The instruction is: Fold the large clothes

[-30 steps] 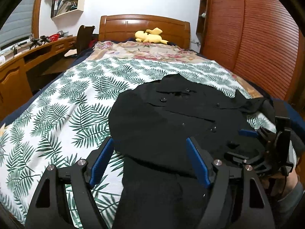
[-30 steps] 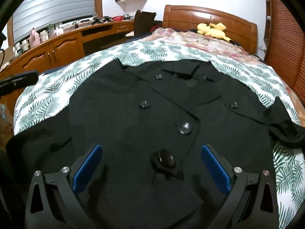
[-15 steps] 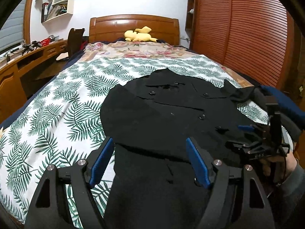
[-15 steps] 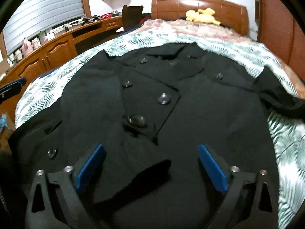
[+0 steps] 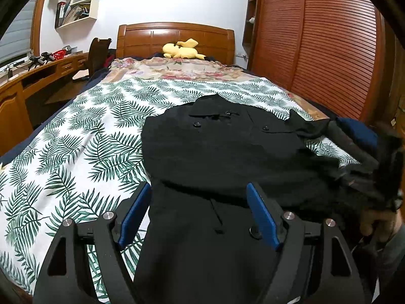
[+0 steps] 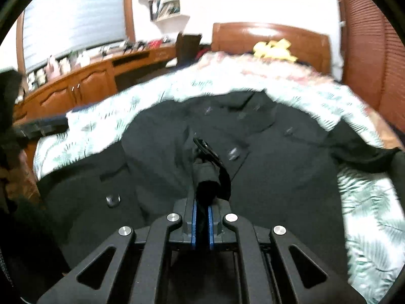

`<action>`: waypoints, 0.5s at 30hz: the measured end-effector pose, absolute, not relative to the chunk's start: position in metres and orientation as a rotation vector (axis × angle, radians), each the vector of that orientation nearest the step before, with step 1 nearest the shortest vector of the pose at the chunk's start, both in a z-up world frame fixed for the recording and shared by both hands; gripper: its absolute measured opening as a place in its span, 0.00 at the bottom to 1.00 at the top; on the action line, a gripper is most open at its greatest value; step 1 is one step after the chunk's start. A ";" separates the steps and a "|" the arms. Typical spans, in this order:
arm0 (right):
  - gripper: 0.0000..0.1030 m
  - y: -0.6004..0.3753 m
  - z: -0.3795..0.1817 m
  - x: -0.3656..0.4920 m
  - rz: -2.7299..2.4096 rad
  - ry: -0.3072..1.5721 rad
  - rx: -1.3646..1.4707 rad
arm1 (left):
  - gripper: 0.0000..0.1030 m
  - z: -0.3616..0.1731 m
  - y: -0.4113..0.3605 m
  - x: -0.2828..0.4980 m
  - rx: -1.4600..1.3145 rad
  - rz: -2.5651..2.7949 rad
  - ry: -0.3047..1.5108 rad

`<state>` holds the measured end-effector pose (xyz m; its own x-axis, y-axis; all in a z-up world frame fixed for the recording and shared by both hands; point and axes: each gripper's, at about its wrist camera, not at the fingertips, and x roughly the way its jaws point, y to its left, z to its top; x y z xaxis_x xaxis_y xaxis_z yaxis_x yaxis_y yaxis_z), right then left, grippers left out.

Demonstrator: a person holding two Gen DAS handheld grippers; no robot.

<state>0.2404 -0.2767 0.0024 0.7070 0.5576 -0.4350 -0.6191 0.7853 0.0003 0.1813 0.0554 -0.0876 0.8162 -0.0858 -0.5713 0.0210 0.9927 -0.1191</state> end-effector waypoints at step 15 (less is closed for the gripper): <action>0.06 -0.323 -0.008 0.227 0.437 0.574 -0.191 | 0.76 -0.079 0.039 0.193 -0.122 -0.096 0.596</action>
<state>0.2273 -0.3234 -0.0078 0.7517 0.3457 -0.5617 -0.4502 0.8913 -0.0539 0.1935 0.0388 -0.0794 0.8232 -0.1255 -0.5538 0.0552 0.9883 -0.1419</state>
